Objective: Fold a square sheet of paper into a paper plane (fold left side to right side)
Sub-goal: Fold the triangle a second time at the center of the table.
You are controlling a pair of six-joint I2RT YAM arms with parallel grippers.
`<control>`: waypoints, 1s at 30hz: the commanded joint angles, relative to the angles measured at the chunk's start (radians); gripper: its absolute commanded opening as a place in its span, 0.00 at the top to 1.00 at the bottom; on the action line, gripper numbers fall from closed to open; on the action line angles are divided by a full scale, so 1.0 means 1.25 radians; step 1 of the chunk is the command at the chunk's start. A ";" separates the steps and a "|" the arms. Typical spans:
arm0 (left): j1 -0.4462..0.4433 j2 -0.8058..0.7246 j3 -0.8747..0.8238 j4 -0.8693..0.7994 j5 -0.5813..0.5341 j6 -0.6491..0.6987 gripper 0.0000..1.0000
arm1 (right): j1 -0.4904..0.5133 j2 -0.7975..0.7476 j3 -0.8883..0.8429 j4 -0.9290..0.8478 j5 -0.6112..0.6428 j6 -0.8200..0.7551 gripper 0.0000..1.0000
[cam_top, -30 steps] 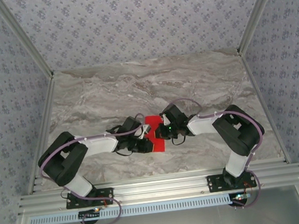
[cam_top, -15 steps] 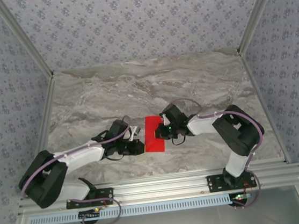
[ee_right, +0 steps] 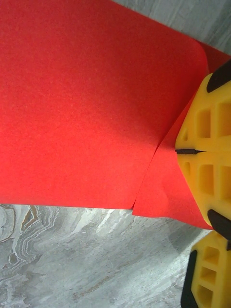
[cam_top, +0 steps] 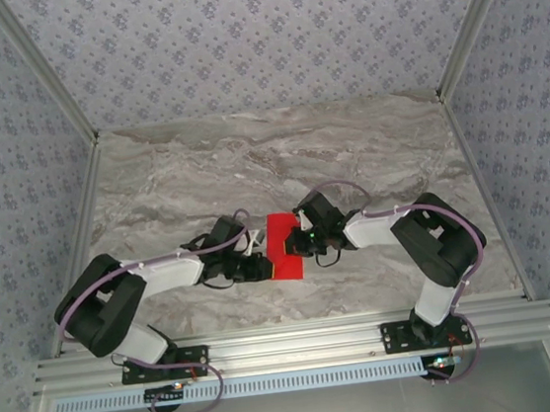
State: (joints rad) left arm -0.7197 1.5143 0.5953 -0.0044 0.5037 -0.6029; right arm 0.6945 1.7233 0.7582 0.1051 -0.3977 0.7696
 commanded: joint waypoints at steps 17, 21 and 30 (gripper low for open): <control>-0.025 0.041 0.037 -0.120 -0.135 0.023 0.87 | 0.037 -0.082 0.006 -0.081 -0.017 -0.041 1.00; -0.041 0.048 0.045 -0.140 -0.166 0.019 0.87 | 0.060 -0.071 0.012 -0.060 -0.024 -0.033 1.00; -0.070 0.081 0.071 -0.167 -0.212 0.012 0.88 | 0.091 -0.018 0.048 -0.031 -0.044 -0.030 1.00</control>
State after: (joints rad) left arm -0.7929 1.5677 0.6838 -0.1284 0.3191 -0.5926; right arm 0.7952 1.6745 0.7856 0.0498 -0.4347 0.7357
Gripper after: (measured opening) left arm 0.123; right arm 0.055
